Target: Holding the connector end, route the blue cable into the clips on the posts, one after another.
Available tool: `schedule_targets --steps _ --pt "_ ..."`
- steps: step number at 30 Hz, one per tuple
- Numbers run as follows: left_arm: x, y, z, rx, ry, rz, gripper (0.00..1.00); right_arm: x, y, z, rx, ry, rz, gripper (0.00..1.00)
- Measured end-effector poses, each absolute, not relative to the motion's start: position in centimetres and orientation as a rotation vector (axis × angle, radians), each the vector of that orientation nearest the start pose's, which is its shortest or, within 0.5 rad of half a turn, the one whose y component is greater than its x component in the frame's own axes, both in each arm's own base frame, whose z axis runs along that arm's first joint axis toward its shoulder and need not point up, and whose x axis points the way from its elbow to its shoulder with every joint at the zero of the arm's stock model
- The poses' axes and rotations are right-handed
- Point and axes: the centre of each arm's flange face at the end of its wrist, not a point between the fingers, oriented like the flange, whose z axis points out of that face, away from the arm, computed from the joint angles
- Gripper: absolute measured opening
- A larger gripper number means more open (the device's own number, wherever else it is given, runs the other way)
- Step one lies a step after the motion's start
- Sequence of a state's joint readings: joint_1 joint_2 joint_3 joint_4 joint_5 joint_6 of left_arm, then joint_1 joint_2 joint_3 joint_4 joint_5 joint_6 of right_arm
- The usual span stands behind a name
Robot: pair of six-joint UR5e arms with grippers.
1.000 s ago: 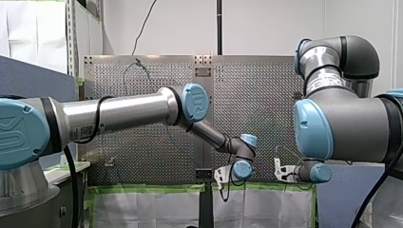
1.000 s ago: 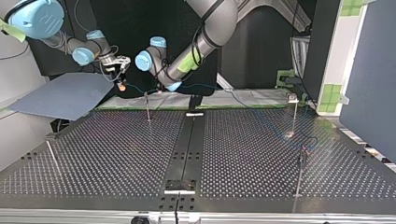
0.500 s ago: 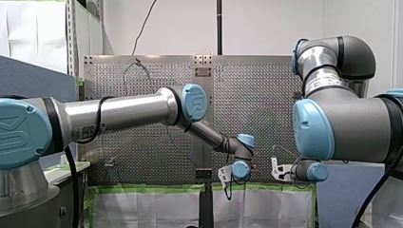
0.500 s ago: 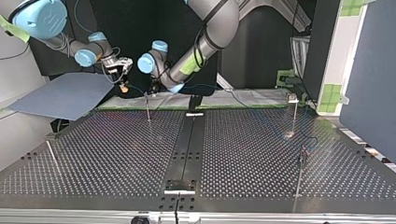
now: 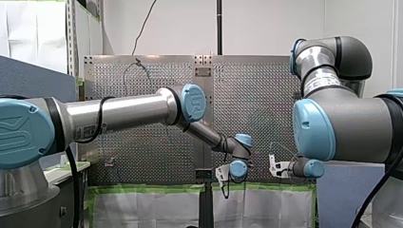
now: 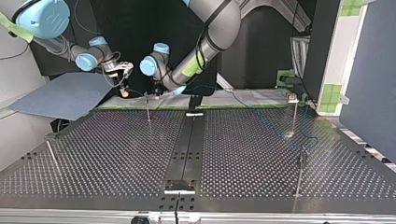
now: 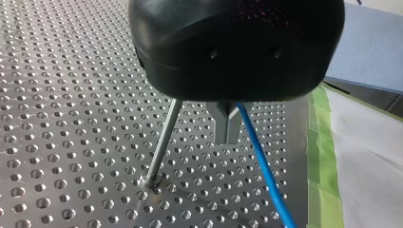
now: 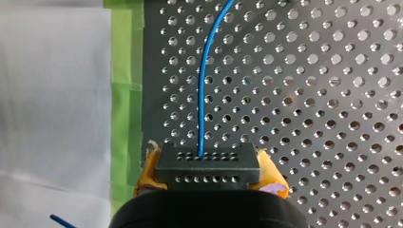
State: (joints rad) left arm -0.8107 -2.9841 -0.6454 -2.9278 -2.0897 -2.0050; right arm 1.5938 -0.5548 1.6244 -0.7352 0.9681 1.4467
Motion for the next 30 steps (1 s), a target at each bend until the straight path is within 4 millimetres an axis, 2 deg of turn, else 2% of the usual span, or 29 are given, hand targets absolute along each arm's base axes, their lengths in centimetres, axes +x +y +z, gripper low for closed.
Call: schedule_targets --steps 14,30 --pt "52.1 -64.5 -7.4 0.012 1.826 -0.386 0.00 20.6 -60.5 -6.9 1.928 -1.027 1.486 0.00" --pt "51.5 -65.3 -7.4 0.085 1.829 -0.405 0.00 19.9 -61.4 -6.4 1.918 -1.049 1.478 0.00"
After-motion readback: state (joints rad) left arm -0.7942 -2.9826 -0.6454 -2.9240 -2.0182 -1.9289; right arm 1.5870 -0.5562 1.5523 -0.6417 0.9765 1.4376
